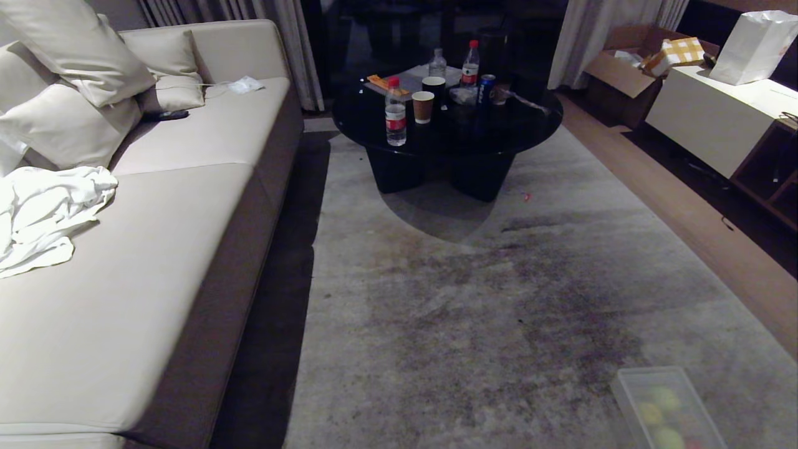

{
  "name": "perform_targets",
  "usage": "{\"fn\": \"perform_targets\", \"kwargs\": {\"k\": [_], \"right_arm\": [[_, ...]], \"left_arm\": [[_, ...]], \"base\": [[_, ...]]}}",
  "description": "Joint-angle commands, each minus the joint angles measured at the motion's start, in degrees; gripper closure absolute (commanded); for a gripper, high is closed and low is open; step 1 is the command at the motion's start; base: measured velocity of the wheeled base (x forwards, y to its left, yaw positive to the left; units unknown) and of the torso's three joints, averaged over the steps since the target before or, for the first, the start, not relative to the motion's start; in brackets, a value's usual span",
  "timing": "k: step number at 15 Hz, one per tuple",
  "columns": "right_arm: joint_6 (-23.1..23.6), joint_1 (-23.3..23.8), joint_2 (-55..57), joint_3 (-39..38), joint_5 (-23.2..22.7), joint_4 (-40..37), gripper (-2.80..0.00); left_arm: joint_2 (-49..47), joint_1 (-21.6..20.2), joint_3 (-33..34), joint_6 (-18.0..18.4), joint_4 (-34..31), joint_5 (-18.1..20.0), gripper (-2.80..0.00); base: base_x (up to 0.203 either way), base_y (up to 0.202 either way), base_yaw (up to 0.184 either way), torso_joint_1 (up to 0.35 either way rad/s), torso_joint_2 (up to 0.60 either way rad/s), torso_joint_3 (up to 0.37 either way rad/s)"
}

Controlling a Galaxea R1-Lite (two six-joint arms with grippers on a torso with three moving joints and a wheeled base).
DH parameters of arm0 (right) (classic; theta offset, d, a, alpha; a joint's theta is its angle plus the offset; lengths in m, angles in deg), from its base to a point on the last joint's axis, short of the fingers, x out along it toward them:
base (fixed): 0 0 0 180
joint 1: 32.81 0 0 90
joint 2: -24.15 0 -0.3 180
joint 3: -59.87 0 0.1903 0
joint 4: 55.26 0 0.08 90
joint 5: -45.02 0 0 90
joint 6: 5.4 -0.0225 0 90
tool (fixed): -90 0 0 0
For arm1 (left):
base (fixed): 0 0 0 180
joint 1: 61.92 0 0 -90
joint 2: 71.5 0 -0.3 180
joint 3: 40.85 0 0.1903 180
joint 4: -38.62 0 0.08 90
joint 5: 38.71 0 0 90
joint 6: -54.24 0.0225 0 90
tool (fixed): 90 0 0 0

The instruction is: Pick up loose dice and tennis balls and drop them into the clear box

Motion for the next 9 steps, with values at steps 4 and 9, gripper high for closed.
{"fn": "perform_targets", "kwargs": {"k": [4,9], "right_arm": [[0.0,0.0,0.1,-0.6,0.0,0.0,0.0],[0.0,0.0,0.1,-0.6,0.0,0.0,0.0]], "left_arm": [[-0.1,0.0,0.1,-0.1,0.0,-0.1,0.0],[-0.1,0.0,0.1,-0.1,0.0,-0.1,0.0]], "base": [[0.0,0.0,0.0,-0.001,0.0,0.203],[0.0,0.0,0.0,0.002,0.0,0.203]]}}
